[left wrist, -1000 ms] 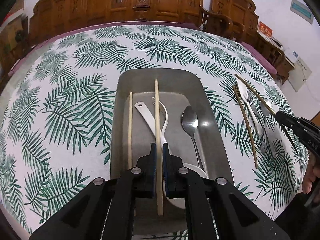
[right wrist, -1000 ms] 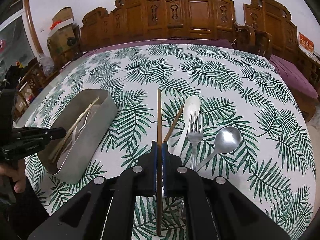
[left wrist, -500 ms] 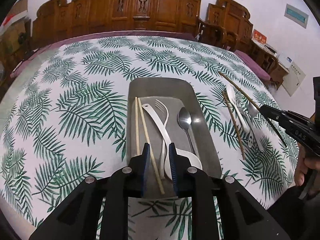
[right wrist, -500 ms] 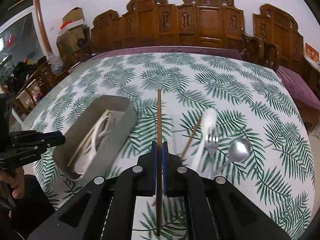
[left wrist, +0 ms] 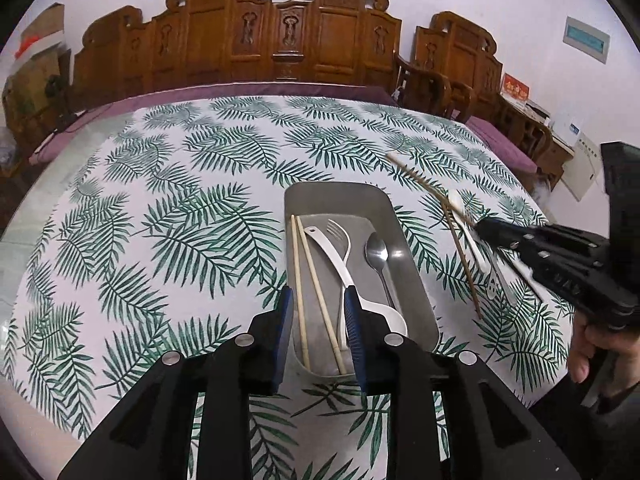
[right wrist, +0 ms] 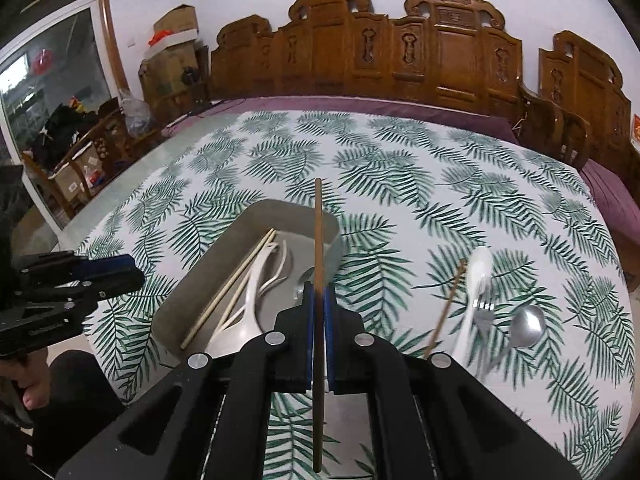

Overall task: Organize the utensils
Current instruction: 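Carry the chopstick over the tray, lower it and open the right gripper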

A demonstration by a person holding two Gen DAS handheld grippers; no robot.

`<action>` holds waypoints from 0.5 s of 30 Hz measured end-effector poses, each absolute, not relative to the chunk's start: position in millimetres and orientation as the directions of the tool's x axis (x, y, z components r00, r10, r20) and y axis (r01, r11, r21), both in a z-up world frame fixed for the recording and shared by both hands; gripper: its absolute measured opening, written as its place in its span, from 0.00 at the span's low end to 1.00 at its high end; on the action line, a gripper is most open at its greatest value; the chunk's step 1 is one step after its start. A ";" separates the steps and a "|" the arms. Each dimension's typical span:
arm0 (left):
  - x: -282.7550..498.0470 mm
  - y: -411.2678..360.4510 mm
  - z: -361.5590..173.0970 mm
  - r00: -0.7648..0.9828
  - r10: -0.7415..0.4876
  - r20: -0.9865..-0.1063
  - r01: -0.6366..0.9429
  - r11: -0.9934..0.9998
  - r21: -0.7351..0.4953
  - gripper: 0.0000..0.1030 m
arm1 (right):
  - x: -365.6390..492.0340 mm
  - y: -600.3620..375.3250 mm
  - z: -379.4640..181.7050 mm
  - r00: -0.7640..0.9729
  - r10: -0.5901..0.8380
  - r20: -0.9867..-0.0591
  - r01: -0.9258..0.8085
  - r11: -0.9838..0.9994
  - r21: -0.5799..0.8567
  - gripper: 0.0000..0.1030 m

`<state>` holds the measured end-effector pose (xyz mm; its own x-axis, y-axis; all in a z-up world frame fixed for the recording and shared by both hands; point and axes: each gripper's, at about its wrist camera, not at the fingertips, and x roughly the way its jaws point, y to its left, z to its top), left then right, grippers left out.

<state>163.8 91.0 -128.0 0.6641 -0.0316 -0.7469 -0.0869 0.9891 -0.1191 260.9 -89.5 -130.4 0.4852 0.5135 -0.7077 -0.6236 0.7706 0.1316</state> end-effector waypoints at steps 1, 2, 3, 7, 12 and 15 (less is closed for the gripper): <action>162.5 92.1 -127.5 0.666 -0.031 -0.746 -0.087 0.989 -0.120 0.23 | 260.5 -86.6 -131.6 0.481 0.513 -0.710 -0.626 0.769 0.132 0.06; 160.5 93.0 -126.7 0.668 -0.031 -0.744 -0.088 0.989 -0.120 0.24 | 259.8 -81.9 -133.8 0.475 0.512 -0.716 -0.629 0.767 0.131 0.06; 158.4 94.2 -125.7 0.670 -0.032 -0.742 -0.088 0.989 -0.122 0.24 | 259.3 -78.4 -135.5 0.471 0.511 -0.719 -0.631 0.765 0.130 0.06; 153.1 98.7 -122.8 0.674 -0.027 -0.738 -0.088 0.989 -0.117 0.24 | 257.8 -62.8 -143.1 0.454 0.507 -0.733 -0.640 0.758 0.128 0.06; 146.4 104.7 -117.8 0.681 -0.025 -0.731 -0.090 0.989 -0.117 0.25 | 257.1 -42.3 -151.0 0.434 0.503 -0.748 -0.647 0.751 0.130 0.06; 142.9 107.0 -115.1 0.686 -0.023 -0.727 -0.089 0.989 -0.115 0.25 | 258.0 -30.3 -154.6 0.425 0.497 -0.757 -0.650 0.749 0.127 0.06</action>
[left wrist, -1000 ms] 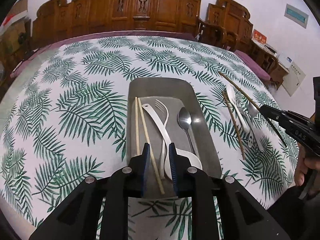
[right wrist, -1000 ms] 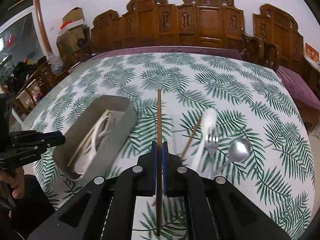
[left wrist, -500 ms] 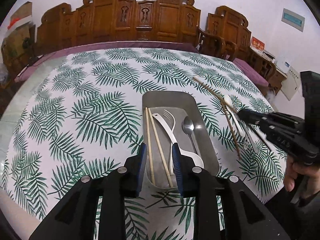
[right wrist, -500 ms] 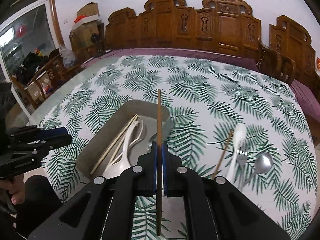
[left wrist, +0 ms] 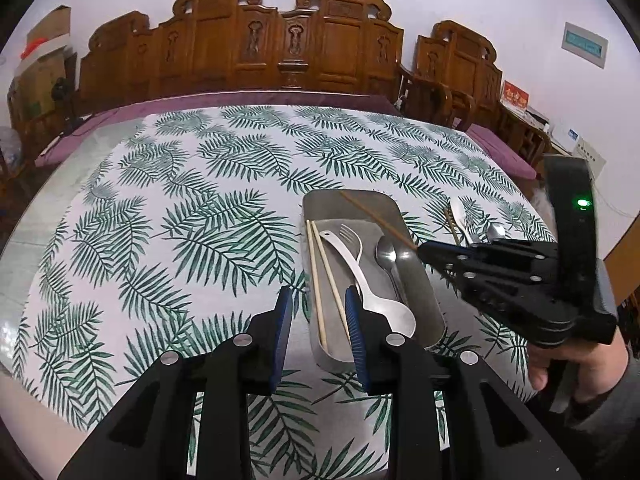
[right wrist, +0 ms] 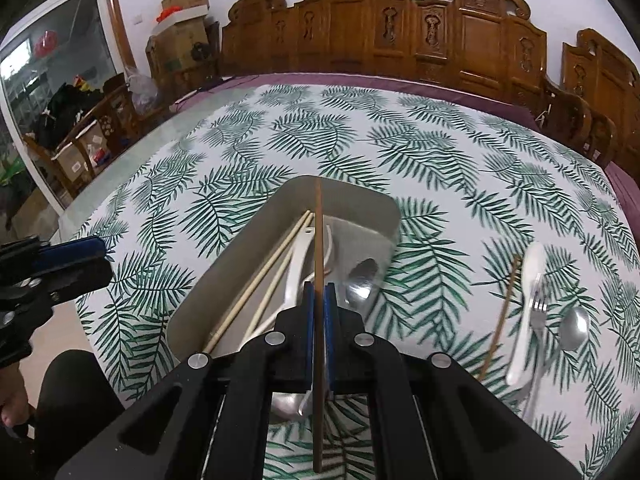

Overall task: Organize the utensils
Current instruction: 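Carry the chopstick over the tray, lower it and open the right gripper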

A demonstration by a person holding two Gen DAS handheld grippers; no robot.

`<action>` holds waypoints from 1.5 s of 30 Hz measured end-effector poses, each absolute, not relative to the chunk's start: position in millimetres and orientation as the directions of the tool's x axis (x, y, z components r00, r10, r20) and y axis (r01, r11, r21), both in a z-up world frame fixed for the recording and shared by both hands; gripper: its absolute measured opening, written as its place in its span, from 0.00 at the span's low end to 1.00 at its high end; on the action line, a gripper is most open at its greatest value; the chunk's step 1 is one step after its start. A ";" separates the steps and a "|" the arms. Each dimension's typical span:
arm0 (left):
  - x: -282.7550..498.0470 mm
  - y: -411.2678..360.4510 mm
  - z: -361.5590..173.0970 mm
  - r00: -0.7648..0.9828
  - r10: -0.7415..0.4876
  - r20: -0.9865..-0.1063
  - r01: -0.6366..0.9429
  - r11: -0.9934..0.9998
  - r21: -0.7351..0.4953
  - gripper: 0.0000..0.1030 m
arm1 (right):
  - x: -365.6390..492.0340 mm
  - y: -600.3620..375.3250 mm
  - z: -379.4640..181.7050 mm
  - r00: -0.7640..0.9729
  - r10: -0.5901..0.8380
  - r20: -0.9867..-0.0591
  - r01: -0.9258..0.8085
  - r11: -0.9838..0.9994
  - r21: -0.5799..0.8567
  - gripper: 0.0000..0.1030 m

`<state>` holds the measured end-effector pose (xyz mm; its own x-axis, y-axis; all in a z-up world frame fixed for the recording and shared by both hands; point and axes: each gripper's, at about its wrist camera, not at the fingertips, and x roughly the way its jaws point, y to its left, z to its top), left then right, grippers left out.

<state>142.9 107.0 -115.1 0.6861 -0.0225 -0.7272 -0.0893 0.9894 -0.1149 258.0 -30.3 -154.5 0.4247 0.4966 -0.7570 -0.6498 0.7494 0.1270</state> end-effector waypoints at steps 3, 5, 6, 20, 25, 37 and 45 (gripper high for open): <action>140.4 109.0 -113.2 0.689 -0.022 -0.724 -0.087 0.990 -0.113 0.25 | 260.6 -19.4 -159.1 0.417 0.488 -0.767 -0.648 0.751 0.126 0.06; 138.2 109.7 -111.8 0.691 -0.023 -0.722 -0.086 0.990 -0.113 0.25 | 262.4 -14.8 -160.9 0.413 0.484 -0.771 -0.645 0.754 0.127 0.06; 136.8 110.3 -111.2 0.692 -0.023 -0.721 -0.085 0.990 -0.113 0.25 | 263.7 -11.4 -162.4 0.409 0.482 -0.775 -0.640 0.757 0.132 0.06; 125.4 119.8 -110.9 0.696 -0.021 -0.718 -0.095 0.988 -0.121 0.25 | 270.4 11.4 -181.7 0.394 0.455 -0.798 -0.588 0.793 0.162 0.06; 123.3 121.8 -111.2 0.695 -0.018 -0.719 -0.099 0.988 -0.121 0.25 | 268.8 17.2 -187.2 0.363 0.480 -0.799 -0.591 0.781 0.200 0.06; 123.4 113.6 -112.0 0.692 -0.020 -0.721 -0.092 0.989 -0.116 0.25 | 272.2 9.8 -194.4 0.368 0.483 -0.795 -0.602 0.775 0.193 0.07; 124.1 102.6 -111.0 0.695 -0.027 -0.718 -0.078 0.991 -0.113 0.25 | 266.1 -10.7 -177.1 0.376 0.526 -0.763 -0.624 0.752 0.211 0.07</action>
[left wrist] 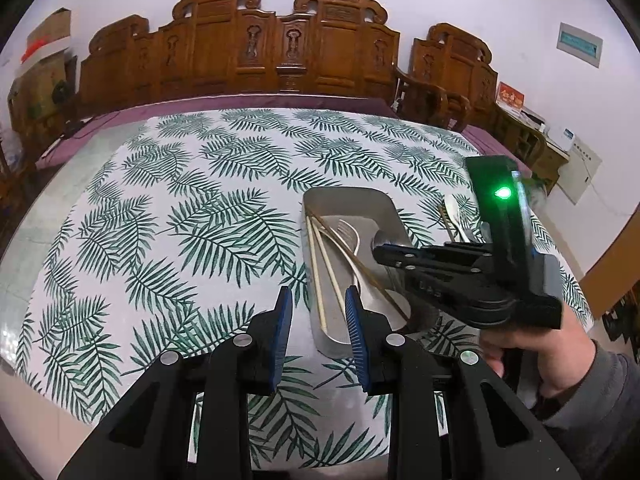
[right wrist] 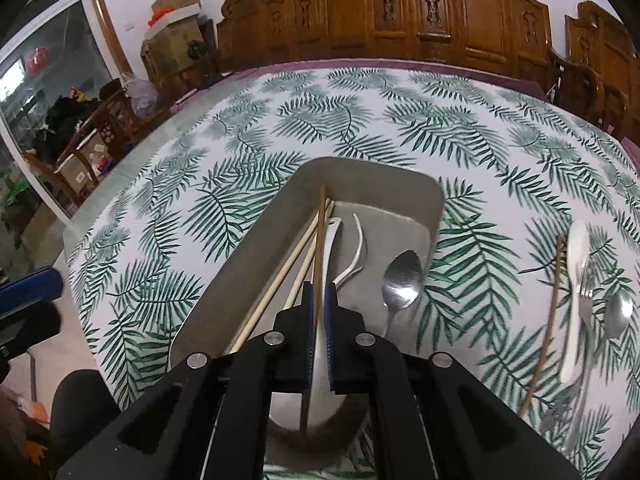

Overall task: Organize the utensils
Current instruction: 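Carry the chopstick over the tray, lower it and open the right gripper, then move the right gripper back to the utensils and grasp the metal fork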

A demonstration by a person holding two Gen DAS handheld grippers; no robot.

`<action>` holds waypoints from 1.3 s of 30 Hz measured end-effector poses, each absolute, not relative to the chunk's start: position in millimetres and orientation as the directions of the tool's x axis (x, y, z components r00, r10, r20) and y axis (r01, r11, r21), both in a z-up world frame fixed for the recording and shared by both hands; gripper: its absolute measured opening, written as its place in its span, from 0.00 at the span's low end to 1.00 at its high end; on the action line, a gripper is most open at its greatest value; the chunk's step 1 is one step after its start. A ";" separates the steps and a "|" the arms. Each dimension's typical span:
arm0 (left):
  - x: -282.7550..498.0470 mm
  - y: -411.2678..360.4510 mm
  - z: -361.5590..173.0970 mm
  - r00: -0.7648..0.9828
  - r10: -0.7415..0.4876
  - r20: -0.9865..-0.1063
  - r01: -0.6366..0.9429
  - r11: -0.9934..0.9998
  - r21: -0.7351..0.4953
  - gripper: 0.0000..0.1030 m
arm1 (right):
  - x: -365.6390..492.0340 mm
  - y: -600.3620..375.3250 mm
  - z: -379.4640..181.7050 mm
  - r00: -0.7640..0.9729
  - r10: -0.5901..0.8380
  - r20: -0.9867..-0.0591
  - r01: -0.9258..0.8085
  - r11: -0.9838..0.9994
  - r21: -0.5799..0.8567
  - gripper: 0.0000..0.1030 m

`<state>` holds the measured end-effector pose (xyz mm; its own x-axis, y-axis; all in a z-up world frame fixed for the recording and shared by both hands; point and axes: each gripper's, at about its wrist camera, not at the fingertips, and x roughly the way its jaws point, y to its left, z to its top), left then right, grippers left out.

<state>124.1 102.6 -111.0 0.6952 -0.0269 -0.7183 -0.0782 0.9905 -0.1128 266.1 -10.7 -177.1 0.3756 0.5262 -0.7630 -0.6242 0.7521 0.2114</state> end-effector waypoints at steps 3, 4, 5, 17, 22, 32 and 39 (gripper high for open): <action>124.5 97.9 -110.1 0.698 -0.034 -0.715 -0.068 0.991 -0.114 0.25 | 259.8 -25.8 -166.2 0.390 0.539 -0.747 -0.631 0.747 0.210 0.07; 124.6 95.2 -109.5 0.699 -0.035 -0.714 -0.066 0.991 -0.113 0.25 | 257.4 -32.0 -162.8 0.397 0.538 -0.744 -0.634 0.747 0.201 0.07; 124.6 93.0 -109.0 0.700 -0.036 -0.713 -0.063 0.992 -0.112 0.25 | 255.3 -37.4 -159.4 0.405 0.536 -0.741 -0.635 0.748 0.193 0.07; 126.6 54.0 -98.8 0.715 -0.072 -0.695 -0.008 0.994 -0.111 0.43 | 234.2 -133.1 -121.5 0.511 0.479 -0.714 -0.606 0.790 0.097 0.07; 126.9 37.7 -93.9 0.718 -0.084 -0.691 0.015 0.994 -0.104 0.62 | 231.7 -169.4 -111.7 0.545 0.453 -0.706 -0.573 0.815 0.081 0.07; 153.1 2.5 -100.5 0.697 -0.107 -0.709 0.072 0.994 -0.078 0.63 | 252.7 -222.0 -126.6 0.563 0.393 -0.727 -0.509 0.858 0.071 0.19; 185.1 -23.8 -120.1 0.661 -0.120 -0.741 0.117 0.991 -0.057 0.63 | 276.6 -236.4 -161.8 0.536 0.372 -0.757 -0.480 0.873 0.089 0.20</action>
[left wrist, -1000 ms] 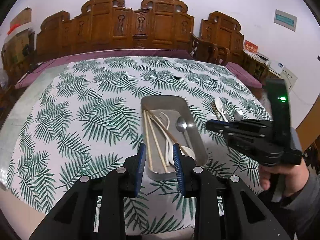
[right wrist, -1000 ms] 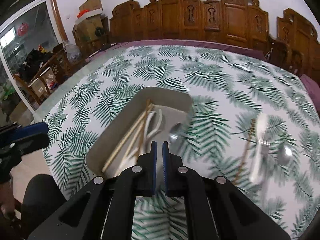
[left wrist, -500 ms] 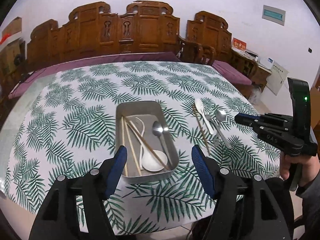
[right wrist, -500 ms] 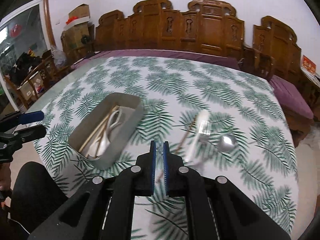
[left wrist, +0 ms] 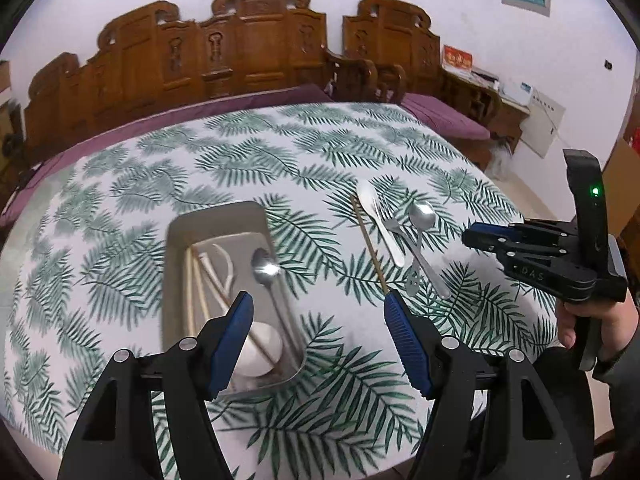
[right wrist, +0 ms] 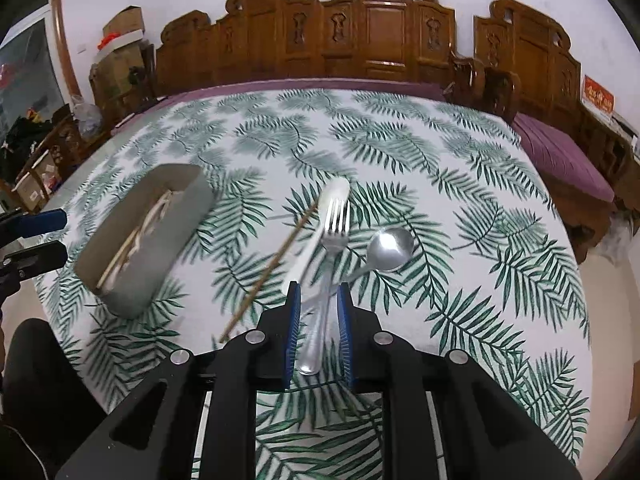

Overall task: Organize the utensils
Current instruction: 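Move the right gripper back to the utensils and grasp the metal fork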

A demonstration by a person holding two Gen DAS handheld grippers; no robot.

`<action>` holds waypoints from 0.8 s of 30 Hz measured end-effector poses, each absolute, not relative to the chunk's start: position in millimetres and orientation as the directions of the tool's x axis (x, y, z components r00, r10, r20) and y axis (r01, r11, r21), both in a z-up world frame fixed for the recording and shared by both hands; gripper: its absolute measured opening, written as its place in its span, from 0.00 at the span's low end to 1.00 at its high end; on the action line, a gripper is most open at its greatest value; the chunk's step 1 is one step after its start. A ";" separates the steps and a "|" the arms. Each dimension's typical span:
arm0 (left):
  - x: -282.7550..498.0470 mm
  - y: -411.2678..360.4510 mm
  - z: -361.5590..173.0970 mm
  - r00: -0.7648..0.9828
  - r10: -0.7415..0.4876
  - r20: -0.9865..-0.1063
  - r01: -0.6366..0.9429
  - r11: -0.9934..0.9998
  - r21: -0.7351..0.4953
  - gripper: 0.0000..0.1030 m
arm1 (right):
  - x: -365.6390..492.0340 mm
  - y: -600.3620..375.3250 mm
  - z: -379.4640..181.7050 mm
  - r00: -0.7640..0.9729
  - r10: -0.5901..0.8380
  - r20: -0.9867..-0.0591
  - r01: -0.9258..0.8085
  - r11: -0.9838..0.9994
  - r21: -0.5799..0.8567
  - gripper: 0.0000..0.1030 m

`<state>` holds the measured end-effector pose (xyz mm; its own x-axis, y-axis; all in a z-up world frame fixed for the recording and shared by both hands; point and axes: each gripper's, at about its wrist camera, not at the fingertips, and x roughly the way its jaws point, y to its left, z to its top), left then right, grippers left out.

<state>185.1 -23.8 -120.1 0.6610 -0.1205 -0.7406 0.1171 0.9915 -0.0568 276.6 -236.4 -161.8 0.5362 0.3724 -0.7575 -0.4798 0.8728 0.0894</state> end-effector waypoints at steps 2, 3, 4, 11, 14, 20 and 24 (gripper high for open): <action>192.9 -30.2 -127.4 0.649 -0.123 -0.751 0.128 0.990 -0.051 0.63 | 281.5 -235.5 -167.7 0.527 0.374 -0.763 -0.479 0.873 0.097 0.20; 196.6 -32.1 -130.6 0.643 -0.124 -0.756 0.132 0.990 -0.051 0.63 | 285.3 -234.2 -172.2 0.520 0.378 -0.766 -0.480 0.871 0.104 0.20; 199.1 -33.1 -132.5 0.638 -0.126 -0.760 0.133 0.990 -0.052 0.63 | 288.8 -233.1 -175.3 0.515 0.381 -0.768 -0.483 0.869 0.107 0.20; 219.4 -37.8 -145.3 0.609 -0.137 -0.781 0.141 0.988 -0.063 0.63 | 324.7 -211.6 -198.3 0.469 0.379 -0.798 -0.511 0.853 0.105 0.20; 224.9 -38.4 -148.6 0.604 -0.140 -0.785 0.145 0.987 -0.064 0.63 | 338.9 -203.4 -206.1 0.457 0.357 -0.814 -0.514 0.854 0.086 0.20; 231.8 -40.2 -156.7 0.594 -0.149 -0.791 0.149 0.986 -0.074 0.63 | 353.7 -191.5 -219.3 0.437 0.312 -0.844 -0.521 0.852 0.045 0.20; 236.1 -39.5 -161.4 0.587 -0.152 -0.795 0.145 0.986 -0.082 0.63 | 353.5 -188.0 -228.6 0.421 0.282 -0.862 -0.523 0.852 0.023 0.19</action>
